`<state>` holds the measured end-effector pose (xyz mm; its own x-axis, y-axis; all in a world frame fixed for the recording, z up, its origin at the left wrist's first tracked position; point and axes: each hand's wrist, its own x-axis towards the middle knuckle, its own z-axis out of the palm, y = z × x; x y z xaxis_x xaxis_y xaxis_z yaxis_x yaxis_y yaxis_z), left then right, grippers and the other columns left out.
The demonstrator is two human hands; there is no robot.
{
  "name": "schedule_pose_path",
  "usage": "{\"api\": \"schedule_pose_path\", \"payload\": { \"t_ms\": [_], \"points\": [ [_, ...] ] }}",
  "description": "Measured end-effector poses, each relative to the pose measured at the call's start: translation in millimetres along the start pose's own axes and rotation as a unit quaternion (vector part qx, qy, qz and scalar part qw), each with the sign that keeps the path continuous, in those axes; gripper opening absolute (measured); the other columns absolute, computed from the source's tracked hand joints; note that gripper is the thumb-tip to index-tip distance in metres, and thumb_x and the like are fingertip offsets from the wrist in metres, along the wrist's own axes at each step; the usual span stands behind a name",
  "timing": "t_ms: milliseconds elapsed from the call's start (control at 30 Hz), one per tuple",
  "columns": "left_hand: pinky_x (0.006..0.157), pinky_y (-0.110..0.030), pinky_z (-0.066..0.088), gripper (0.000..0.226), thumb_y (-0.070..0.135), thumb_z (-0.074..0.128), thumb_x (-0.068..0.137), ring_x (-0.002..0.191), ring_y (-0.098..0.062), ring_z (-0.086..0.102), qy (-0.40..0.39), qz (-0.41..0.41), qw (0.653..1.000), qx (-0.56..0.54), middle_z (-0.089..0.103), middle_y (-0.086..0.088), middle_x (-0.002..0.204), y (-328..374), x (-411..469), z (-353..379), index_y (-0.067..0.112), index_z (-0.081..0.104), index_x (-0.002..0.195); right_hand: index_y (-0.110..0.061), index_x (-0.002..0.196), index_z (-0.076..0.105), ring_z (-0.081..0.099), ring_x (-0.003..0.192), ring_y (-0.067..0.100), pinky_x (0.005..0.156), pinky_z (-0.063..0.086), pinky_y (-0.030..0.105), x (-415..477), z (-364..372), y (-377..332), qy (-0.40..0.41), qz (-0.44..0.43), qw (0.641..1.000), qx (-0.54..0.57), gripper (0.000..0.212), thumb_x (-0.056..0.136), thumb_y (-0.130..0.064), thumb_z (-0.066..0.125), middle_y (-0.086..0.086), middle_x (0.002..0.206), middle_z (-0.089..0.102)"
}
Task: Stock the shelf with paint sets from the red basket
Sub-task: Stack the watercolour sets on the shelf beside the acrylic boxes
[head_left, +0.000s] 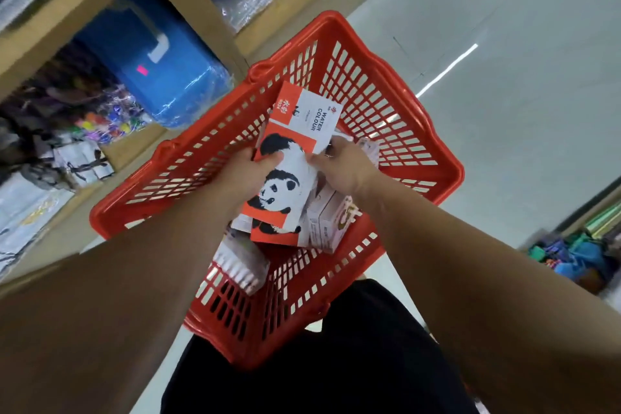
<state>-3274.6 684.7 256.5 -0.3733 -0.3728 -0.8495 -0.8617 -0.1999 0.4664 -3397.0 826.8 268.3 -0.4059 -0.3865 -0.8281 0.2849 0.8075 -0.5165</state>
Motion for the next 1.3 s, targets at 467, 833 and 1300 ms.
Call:
{"api": "schedule_pose_path", "payload": {
  "t_ms": [467,833,1300],
  "points": [
    [0.097,-0.047,0.056,0.071,0.058,0.081,0.077,0.11,-0.023,0.072,0.006,-0.081,0.983,-0.163,0.073,0.003,0.124,-72.1,-24.2,-5.4,0.029,0.058,0.138,-0.034,0.152,0.033,0.061,0.123,0.023,0.121,0.022,0.05,-2.1,24.4,11.1,-0.141,-0.067,0.936,-0.315,0.054,0.102,-0.05,0.046,-0.009,0.134,0.068],
    [0.088,-0.045,0.06,0.047,0.02,0.085,0.074,0.099,-0.032,0.076,-0.021,-0.056,0.97,-0.237,0.079,-0.01,0.111,-62.0,-18.1,-13.0,0.014,0.073,0.119,-0.026,0.138,0.05,0.05,0.135,0.023,0.123,0.015,0.05,-5.3,39.8,16.9,-0.088,-0.09,0.945,-0.303,0.039,0.105,-0.045,0.043,-0.004,0.132,0.068],
    [0.08,-0.038,0.06,0.057,0.002,0.081,0.078,0.101,-0.027,0.076,0.111,0.123,0.932,-0.323,0.077,-0.007,0.115,-3.4,-144.1,-61.3,0.009,0.06,0.131,-0.03,0.152,0.045,0.057,0.13,0.019,0.097,0.048,0.029,-86.7,-0.4,-21.5,-0.106,-0.108,0.988,-0.029,0.063,0.097,-0.051,0.064,-0.001,0.144,0.057]
  ]
}}
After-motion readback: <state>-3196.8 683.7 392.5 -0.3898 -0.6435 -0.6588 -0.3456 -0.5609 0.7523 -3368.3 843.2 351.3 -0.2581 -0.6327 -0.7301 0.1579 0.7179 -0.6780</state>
